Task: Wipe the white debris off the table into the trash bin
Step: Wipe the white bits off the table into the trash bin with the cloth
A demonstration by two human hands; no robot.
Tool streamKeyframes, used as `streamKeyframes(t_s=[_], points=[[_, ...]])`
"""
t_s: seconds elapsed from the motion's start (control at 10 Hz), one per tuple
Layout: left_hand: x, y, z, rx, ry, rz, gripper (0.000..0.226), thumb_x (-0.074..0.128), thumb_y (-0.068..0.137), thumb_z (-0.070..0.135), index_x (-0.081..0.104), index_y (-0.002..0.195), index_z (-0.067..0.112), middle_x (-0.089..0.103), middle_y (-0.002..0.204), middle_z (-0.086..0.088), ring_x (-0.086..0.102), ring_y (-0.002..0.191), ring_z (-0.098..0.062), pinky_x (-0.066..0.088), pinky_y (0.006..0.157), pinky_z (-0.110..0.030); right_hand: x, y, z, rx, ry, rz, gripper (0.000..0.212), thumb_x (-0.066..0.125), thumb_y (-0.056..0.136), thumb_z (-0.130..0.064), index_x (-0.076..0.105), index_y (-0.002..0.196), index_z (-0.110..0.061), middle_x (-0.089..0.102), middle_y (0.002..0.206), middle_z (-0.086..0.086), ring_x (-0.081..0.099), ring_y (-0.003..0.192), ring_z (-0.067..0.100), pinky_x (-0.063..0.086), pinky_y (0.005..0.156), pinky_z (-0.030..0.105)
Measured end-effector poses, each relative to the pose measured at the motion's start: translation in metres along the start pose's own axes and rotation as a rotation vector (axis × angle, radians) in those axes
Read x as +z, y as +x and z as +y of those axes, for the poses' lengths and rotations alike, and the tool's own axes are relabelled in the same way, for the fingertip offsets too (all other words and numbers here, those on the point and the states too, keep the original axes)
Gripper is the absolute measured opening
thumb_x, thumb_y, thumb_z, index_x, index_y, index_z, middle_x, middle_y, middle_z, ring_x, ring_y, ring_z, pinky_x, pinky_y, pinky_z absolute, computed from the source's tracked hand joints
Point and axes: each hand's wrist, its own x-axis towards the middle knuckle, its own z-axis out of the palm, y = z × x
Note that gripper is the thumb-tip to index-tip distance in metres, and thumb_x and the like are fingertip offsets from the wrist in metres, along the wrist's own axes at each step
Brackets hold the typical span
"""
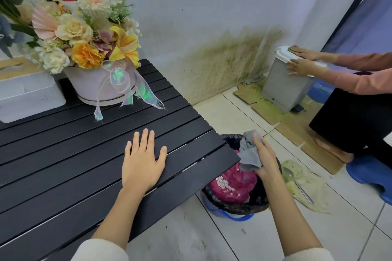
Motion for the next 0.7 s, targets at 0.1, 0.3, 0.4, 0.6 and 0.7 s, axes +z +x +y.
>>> streamKeyframes(t_s=[0.1,0.3,0.4,0.6,0.7], points=[[0.000,0.001,0.000,-0.002,0.008,0.000,0.066,0.018,0.094,0.051,0.007,0.150,0.018,0.007,0.159,0.000,0.000,0.147,-0.019,0.003,0.120,-0.038,0.006,0.001,0.004,-0.026,-0.131,0.072,0.041,0.071,0.079,-0.002,0.051,0.115,-0.007,0.059,0.118,0.015,0.061,0.102,0.030,0.052,0.086,0.042],[0.000,0.002,0.000,-0.006,0.021,-0.001,0.065,0.018,0.094,0.051,0.008,0.150,0.018,0.007,0.159,0.000,0.000,0.147,-0.019,0.003,0.119,-0.038,0.013,-0.007,0.000,-0.204,-0.234,0.090,0.015,0.053,0.095,-0.020,0.059,0.108,-0.014,0.063,0.107,0.009,0.062,0.086,0.014,0.051,0.073,0.024],[0.000,0.001,0.001,-0.009,0.009,-0.005,0.065,0.018,0.094,0.051,0.008,0.150,0.018,0.006,0.159,0.001,-0.001,0.147,-0.019,0.003,0.120,-0.037,0.014,-0.012,-0.006,-0.232,-0.187,0.014,0.025,0.045,0.098,-0.025,0.058,0.119,-0.016,0.062,0.123,0.008,0.061,0.109,0.021,0.049,0.096,0.035],[0.000,0.002,0.001,-0.013,0.010,0.002,0.065,0.017,0.094,0.052,0.007,0.150,0.019,0.007,0.159,0.001,-0.001,0.147,-0.018,0.003,0.120,-0.037,0.027,-0.035,-0.023,-0.321,-0.144,-0.144,0.041,0.031,0.102,-0.032,0.042,0.138,-0.016,0.050,0.139,0.008,0.048,0.129,0.022,0.037,0.110,0.037],[0.000,0.001,0.002,-0.011,0.003,0.002,0.065,0.018,0.095,0.051,0.008,0.150,0.019,0.007,0.159,0.001,-0.001,0.147,-0.018,0.003,0.120,-0.038,0.051,-0.059,-0.030,-0.486,-0.356,-0.235,0.037,0.032,0.098,-0.048,0.044,0.131,-0.037,0.058,0.128,-0.013,0.055,0.117,0.006,0.046,0.098,0.032]])
